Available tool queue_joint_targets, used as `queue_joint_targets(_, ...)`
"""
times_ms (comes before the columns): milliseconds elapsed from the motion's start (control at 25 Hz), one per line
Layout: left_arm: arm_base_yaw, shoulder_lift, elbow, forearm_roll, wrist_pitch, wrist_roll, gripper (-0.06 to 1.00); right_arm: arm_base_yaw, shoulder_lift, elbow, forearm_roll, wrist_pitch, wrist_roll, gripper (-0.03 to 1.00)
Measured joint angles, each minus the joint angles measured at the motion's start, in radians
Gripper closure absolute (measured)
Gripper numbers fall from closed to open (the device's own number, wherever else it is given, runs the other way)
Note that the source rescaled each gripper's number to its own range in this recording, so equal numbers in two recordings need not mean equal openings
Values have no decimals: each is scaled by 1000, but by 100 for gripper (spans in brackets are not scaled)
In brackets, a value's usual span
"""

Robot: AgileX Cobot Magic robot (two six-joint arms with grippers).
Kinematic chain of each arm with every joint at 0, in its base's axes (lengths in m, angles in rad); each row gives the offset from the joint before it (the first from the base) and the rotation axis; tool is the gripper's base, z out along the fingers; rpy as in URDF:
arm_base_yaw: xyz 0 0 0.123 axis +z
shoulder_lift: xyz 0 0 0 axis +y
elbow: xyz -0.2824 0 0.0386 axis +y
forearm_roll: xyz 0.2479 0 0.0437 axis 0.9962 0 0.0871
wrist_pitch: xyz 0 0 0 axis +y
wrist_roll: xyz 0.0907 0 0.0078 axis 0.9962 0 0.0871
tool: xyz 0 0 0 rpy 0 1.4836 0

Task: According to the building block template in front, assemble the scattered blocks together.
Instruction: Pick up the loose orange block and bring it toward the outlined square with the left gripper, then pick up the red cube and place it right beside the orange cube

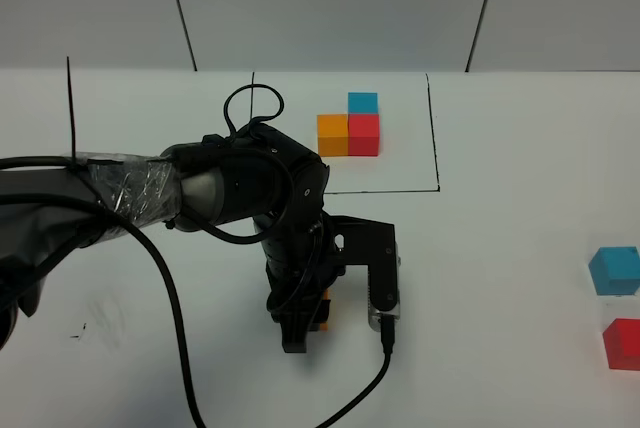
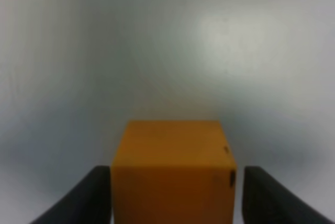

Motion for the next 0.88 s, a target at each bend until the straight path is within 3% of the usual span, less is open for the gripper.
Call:
queue_joint_targets(160, -1, -9, 0, -1, 3, -11, 11, 0, 0, 0, 0, 0, 0, 97)
queue_joint_targets(240, -7, -32, 0, 12, 13, -25, -2, 0, 0, 0, 0, 0, 0, 97)
queue_joint_targets(360, -30, -100, 0, 51, 42, -32, -5, 0, 0, 0, 0, 0, 0, 97)
queue_joint_targets(520, -42, -237, 0, 128, 133, -78, -1, 0, 0, 0, 0, 0, 0, 97)
queue_joint_targets(720, 30, -437, 0, 253, 285, -394, 7, 0, 0, 0, 0, 0, 0, 97)
queue_joint_targets(880, 149, -585, 0, 312, 419, -526, 9, 0, 0, 0, 0, 0, 0, 97)
